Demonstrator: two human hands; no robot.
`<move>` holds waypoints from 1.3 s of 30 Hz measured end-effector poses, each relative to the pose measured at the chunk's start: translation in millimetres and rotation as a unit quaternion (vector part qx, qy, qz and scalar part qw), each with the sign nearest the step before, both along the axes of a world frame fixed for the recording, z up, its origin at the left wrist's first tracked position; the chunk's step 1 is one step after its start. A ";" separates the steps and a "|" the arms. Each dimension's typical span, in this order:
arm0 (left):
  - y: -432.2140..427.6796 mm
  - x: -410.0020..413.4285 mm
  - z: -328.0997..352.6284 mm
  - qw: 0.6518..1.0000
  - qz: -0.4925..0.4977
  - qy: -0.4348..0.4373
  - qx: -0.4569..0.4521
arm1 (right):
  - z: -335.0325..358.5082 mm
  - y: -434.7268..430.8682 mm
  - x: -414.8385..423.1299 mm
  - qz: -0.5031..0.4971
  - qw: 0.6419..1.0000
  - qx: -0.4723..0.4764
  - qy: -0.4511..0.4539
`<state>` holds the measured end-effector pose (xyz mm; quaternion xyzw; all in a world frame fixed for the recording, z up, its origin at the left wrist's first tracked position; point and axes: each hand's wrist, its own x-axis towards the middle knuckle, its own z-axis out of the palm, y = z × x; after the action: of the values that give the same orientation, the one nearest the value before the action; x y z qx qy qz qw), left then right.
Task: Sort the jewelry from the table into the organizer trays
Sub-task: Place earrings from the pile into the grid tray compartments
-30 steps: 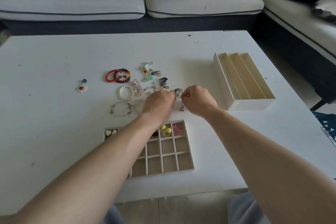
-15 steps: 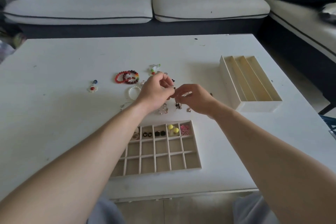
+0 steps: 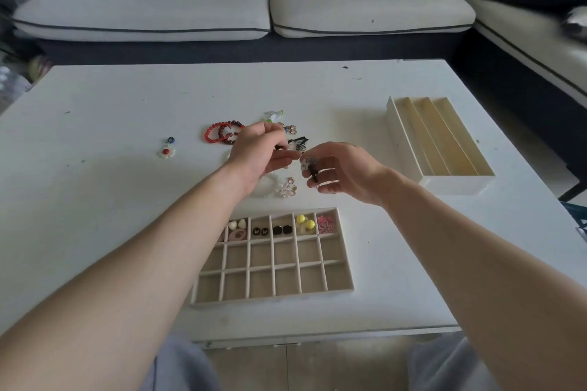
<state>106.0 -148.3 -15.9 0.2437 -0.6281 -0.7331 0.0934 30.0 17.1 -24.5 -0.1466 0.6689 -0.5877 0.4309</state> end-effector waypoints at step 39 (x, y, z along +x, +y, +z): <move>7.7 1.3 -10.0 0.993 -0.055 -0.066 -0.085 | 2.9 9.1 -8.5 -0.092 0.994 -0.056 0.006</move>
<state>107.3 -140.5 -25.9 0.2477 -0.7053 -0.6634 0.0322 21.5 26.2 -21.6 -0.1115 0.6478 -0.6609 0.3622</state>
